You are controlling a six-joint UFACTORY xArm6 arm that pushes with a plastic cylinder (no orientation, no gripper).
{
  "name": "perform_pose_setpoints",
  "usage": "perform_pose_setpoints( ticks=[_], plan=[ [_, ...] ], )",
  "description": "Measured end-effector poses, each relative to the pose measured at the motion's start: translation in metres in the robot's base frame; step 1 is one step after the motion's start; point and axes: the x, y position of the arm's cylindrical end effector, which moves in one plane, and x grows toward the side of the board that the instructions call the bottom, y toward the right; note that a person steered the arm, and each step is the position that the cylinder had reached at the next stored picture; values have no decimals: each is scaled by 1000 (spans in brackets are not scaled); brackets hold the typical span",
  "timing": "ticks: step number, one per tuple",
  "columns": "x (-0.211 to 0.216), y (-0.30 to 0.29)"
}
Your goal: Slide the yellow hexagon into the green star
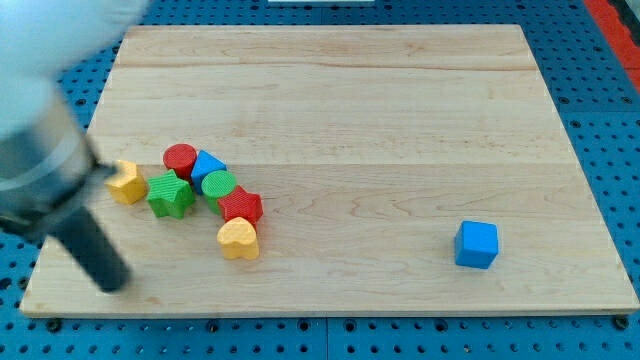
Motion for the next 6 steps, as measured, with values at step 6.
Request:
perform_pose_setpoints(
  ticks=[6],
  plan=[
    [-62, 84]
  ],
)
